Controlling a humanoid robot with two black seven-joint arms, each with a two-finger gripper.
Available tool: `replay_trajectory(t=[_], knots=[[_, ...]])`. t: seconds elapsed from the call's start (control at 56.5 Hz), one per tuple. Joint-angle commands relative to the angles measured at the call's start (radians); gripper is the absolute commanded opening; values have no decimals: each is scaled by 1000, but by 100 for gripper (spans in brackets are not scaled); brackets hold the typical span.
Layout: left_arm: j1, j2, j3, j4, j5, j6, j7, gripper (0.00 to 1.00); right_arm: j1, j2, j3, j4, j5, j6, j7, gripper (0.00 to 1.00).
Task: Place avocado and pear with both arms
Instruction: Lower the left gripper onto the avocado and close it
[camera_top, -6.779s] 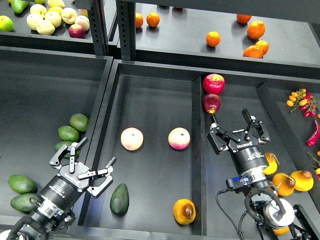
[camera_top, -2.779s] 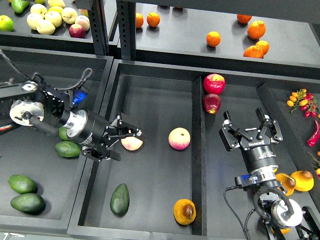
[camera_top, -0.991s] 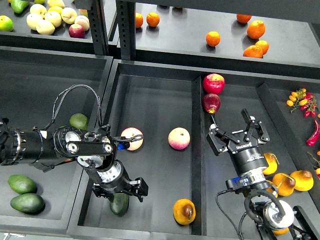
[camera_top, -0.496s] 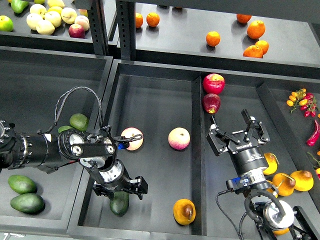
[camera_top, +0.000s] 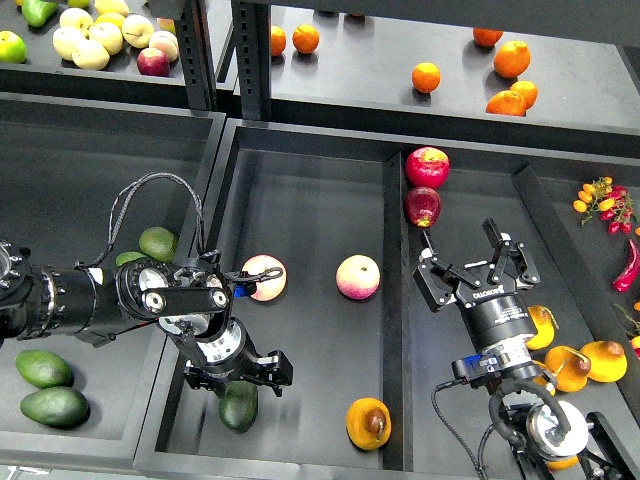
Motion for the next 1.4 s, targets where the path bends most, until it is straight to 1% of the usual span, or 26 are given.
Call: replay_trajectory(t=[0.0, 0.372, 0.531, 0.69, 0.85, 0.92, 0.956, 1.168, 1.381], knots=[[5, 0, 0, 7, 3, 0, 0, 99, 0, 0, 0, 0, 0, 0, 0, 100], [23, 0, -3, 62, 9, 0, 0, 99, 0, 0, 0, 0, 0, 0, 0, 100], [42, 0, -14, 90, 9, 0, 0, 93, 0, 0, 0, -1, 0, 0, 0, 100], [43, 0, -17, 91, 3, 0, 0, 87, 0, 0, -2, -1, 0, 0, 0, 100], [51, 0, -19, 91, -3, 0, 0, 83, 0, 0, -5, -4, 0, 0, 0, 100], [52, 0, -22, 91, -6, 0, 0, 79, 0, 0, -5, -4, 0, 0, 0, 100], [57, 0, -23, 94, -8, 0, 0, 75, 0, 0, -5, -4, 0, 0, 0, 100], [59, 0, -52, 126, -28, 0, 0, 58, 0, 0, -6, -4, 2, 0, 0, 100], [68, 0, -55, 125, -81, 0, 0, 46, 0, 0, -5, -4, 0, 0, 0, 100]])
